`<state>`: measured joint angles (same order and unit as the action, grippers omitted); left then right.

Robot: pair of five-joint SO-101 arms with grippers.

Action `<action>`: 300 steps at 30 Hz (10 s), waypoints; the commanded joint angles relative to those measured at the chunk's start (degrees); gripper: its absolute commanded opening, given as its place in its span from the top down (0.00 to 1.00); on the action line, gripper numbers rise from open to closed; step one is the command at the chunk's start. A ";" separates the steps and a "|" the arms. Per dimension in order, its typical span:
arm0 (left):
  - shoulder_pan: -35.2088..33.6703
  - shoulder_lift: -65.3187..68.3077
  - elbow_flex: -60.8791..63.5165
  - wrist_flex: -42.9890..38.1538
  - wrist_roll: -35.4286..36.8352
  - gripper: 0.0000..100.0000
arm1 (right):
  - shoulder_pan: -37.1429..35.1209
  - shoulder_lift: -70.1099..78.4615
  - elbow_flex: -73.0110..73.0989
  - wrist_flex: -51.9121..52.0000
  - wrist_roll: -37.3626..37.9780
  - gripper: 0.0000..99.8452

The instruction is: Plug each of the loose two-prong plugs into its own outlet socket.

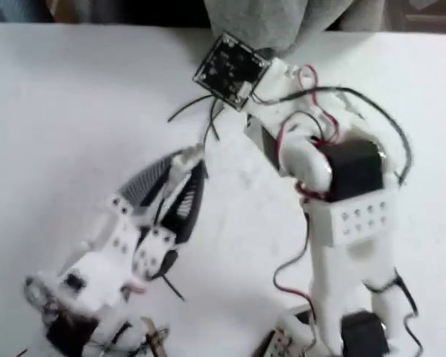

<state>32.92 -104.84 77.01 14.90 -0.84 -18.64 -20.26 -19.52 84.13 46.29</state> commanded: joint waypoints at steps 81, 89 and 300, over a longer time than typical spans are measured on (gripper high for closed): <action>-0.48 0.22 -0.79 -0.35 -0.44 0.98 | -27.82 -9.19 -4.48 -0.48 -1.76 0.98; -0.48 0.22 -0.97 -0.35 -0.44 0.98 | -15.34 -8.92 5.10 -8.48 -1.23 0.98; -28.97 106.68 -56.79 65.93 -56.18 0.56 | 37.14 -10.33 78.95 -22.37 -26.11 0.98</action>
<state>3.21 3.47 17.76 85.67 -51.30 18.90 -30.02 59.69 62.07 20.26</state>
